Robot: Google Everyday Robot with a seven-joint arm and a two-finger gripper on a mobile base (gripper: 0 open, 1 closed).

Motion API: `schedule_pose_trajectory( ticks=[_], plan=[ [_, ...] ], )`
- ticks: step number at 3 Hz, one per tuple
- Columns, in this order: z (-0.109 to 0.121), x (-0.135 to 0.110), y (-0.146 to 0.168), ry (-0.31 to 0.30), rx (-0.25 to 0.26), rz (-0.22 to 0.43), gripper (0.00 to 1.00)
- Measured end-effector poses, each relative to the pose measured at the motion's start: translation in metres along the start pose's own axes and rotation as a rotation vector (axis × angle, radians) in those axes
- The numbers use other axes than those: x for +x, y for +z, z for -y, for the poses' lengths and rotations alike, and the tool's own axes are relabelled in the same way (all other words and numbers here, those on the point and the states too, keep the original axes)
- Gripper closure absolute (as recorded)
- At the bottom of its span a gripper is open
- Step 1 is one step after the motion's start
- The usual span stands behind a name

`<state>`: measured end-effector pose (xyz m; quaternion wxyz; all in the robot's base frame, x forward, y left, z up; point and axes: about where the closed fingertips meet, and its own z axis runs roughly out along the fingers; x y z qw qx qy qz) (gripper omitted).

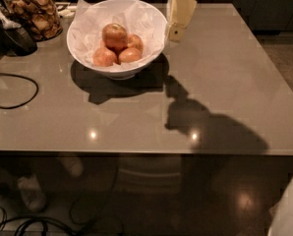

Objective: Pick apple from white bowl

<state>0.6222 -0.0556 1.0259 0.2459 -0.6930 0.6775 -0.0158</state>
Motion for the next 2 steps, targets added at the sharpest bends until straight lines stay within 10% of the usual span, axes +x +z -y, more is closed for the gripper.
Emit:
schedule_pose_trajectory(
  ticks=[2],
  plan=[
    [0.022, -0.024, 0.014, -0.077, -0.009, 0.03, 0.0]
  ],
)
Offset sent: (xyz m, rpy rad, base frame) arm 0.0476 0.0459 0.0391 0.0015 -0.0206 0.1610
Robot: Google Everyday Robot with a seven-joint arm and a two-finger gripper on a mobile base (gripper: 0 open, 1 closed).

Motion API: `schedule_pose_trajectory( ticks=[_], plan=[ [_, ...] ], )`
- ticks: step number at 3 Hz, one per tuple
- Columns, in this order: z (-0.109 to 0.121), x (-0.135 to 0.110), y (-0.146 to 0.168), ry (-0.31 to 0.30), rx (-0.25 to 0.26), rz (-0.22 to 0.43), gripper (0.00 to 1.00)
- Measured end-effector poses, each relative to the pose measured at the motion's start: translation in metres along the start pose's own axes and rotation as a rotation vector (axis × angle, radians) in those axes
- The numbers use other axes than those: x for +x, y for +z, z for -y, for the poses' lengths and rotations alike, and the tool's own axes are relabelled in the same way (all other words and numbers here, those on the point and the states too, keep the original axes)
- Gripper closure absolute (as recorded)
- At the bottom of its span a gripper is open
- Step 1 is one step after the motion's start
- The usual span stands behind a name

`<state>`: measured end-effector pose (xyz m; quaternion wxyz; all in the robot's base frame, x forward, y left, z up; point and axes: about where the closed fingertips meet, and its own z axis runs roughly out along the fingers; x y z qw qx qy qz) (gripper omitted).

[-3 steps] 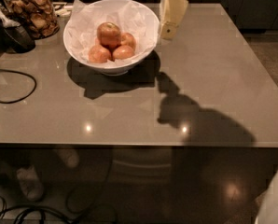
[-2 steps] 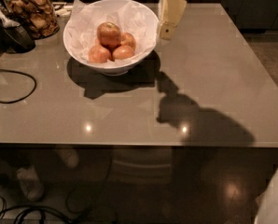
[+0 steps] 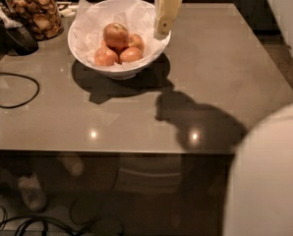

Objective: Pick apple from white bowl

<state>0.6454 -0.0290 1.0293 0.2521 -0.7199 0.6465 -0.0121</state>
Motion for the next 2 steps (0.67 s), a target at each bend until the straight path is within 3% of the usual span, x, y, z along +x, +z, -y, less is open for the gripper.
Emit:
schedule_pose_trajectory(
  ticks=[1, 2],
  plan=[
    [0.0384, -0.0308, 0.004, -0.052, 0.043, 0.024, 0.0],
    [0.0435, -0.035, 0.0078, -0.055, 0.059, 0.033, 0.0]
  ],
)
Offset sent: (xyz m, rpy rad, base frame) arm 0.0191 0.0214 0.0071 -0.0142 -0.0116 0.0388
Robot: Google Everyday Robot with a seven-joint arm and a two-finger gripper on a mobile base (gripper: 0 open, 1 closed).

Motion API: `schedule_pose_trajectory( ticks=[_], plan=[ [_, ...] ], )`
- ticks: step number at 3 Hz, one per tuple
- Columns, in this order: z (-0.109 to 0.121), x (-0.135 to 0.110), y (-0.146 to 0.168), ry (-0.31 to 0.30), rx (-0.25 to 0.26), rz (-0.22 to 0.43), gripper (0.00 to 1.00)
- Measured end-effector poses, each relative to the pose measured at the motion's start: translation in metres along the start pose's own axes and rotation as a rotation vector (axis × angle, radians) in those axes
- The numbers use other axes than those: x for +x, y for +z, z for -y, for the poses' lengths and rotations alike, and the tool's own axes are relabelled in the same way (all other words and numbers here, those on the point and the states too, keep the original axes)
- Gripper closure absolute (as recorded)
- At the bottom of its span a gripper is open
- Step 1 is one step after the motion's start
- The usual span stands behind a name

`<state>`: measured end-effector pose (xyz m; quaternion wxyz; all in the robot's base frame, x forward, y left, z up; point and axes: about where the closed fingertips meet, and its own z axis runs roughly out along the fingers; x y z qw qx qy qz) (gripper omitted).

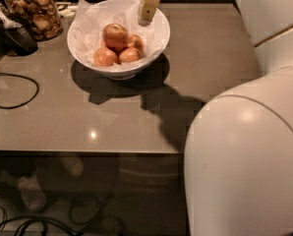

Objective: Pick apple from white bowl

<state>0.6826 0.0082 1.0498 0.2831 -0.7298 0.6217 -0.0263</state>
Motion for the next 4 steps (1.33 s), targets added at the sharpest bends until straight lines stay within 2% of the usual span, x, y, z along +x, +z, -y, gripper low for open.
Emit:
schedule_pose_trajectory(
  ticks=[2, 4],
  plan=[
    [0.024, -0.008, 0.035, 0.025, -0.001, 0.052, 0.0],
    [0.032, -0.009, 0.063, 0.052, -0.023, 0.078, 0.28]
  ],
)
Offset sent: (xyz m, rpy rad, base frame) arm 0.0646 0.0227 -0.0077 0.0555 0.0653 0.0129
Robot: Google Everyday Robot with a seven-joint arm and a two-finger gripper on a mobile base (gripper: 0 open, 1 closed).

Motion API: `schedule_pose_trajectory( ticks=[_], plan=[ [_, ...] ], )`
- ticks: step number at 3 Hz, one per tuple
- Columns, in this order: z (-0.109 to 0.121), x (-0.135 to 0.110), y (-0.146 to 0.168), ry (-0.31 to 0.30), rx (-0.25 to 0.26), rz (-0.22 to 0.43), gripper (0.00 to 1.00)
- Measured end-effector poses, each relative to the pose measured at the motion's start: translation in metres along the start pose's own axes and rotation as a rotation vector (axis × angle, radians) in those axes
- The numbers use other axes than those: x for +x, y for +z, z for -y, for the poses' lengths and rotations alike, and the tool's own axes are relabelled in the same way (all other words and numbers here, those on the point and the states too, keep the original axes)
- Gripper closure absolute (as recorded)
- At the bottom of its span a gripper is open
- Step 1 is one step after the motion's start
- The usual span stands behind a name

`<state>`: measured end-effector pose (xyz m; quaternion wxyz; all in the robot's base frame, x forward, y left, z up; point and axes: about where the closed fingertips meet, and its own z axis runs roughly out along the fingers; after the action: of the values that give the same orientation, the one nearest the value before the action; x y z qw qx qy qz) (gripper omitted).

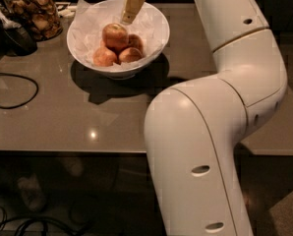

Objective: Pick apple from white bowl

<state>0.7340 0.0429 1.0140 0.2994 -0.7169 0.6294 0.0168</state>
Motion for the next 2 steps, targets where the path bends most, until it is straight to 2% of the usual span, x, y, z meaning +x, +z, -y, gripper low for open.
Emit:
schedule_pose_trajectory(
  ticks=[1, 2],
  plan=[
    [0.0, -0.001, 0.012, 0.012, -0.019, 0.015, 0.26],
    [-0.003, -0.003, 0.024, 0.025, -0.043, 0.03, 0.17]
  ],
)
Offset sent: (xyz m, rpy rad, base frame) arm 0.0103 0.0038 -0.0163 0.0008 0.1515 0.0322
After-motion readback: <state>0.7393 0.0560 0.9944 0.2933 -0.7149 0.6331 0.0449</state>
